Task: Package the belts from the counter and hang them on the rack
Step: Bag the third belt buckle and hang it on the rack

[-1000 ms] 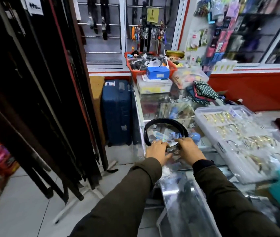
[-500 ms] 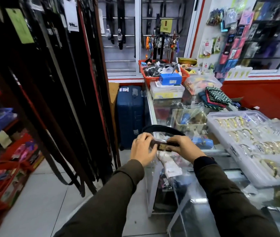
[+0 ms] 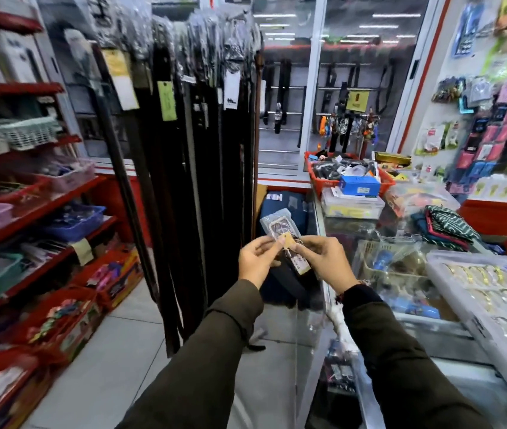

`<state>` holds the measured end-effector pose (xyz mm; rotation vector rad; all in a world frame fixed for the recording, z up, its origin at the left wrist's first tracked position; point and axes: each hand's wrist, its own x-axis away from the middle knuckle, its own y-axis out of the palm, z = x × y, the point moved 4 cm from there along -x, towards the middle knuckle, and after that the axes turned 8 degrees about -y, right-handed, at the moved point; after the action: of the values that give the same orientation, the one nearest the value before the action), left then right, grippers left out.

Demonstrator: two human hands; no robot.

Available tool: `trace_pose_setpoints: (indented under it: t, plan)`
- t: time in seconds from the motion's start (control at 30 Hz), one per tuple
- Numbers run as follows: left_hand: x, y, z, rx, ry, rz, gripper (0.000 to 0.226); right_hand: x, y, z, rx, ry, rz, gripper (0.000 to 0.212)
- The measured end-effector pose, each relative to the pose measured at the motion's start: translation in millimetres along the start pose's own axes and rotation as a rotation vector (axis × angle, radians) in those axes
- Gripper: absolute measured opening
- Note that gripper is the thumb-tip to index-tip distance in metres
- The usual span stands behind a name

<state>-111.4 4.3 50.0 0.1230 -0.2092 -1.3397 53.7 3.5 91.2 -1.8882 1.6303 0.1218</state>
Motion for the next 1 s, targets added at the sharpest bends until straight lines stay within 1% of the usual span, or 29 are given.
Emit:
trace_pose_setpoints:
  t: [0.07, 0.1, 0.17, 0.27, 0.3, 0.33, 0.37, 0.43, 0.5, 0.6, 0.7, 0.77, 0.83, 0.9, 1.0]
  plan:
    - [-0.6, -13.0, 15.6, -0.056, 0.071, 0.026, 0.035, -3.6, 10.5, -11.0, -0.084, -0.011, -0.005, 0.015]
    - [0.1, -19.0, 25.8, -0.074, 0.110, 0.037, 0.030, -6.1, 15.2, -15.1, -0.120, -0.013, -0.010, 0.014]
    - [1.4, -27.3, 45.5, -0.100, 0.174, 0.047, 0.024, -11.7, 22.6, -19.9, -0.156, -0.021, -0.014, 0.003]
    - [6.6, -36.6, 77.3, -0.090, 0.257, 0.083, 0.022, -21.2, 29.1, -32.0, -0.200, -0.064, -0.071, 0.035]
    - [8.7, -39.1, 87.7, -0.072, 0.280, 0.095, 0.024, -24.9, 30.1, -36.5, -0.235, -0.064, -0.095, 0.043]
    - [10.6, -41.7, 98.9, -0.045, 0.302, 0.103, 0.027, -29.7, 30.4, -42.9, -0.269, -0.067, -0.115, 0.044]
    - [13.2, -43.9, 109.8, -0.017, 0.322, 0.107, 0.031, -35.0, 30.6, -50.3, -0.302, -0.074, -0.123, 0.038]
    - [16.0, -47.9, 132.2, 0.038, 0.349, 0.097, 0.030, -48.9, 31.9, -67.8, -0.359, -0.120, -0.124, 0.017]
    - [15.9, -49.7, 152.8, 0.060, 0.362, 0.028, 0.024, -62.9, 33.6, -84.6, -0.410, -0.157, -0.096, 0.021]
    - [15.8, -51.0, 177.2, 0.016, 0.358, -0.080, 0.018, -81.9, 28.7, -111.2, -0.501, -0.188, 0.001, 0.028]
    - [14.3, -53.5, 194.6, -0.011, 0.373, -0.101, 0.016, -95.0, 25.0, -131.8, -0.559, -0.213, 0.052, 0.026]
    - [11.4, -52.0, 207.1, -0.023, 0.393, -0.114, 0.021, -104.4, 24.1, -138.8, -0.603, -0.214, 0.088, 0.028]
    - [8.2, -46.9, 218.1, -0.053, 0.405, -0.155, 0.030, -114.6, 20.7, -144.7, -0.678, -0.187, 0.125, 0.027]
    - [5.0, -39.4, 230.3, -0.057, 0.412, -0.189, 0.038, -129.1, 14.2, -151.0, -0.772, -0.151, 0.152, 0.021]
    - [-0.3, -28.7, 255.5, -0.017, 0.442, -0.157, 0.038, -151.1, 4.4, -167.4, -0.832, -0.159, 0.173, 0.026]
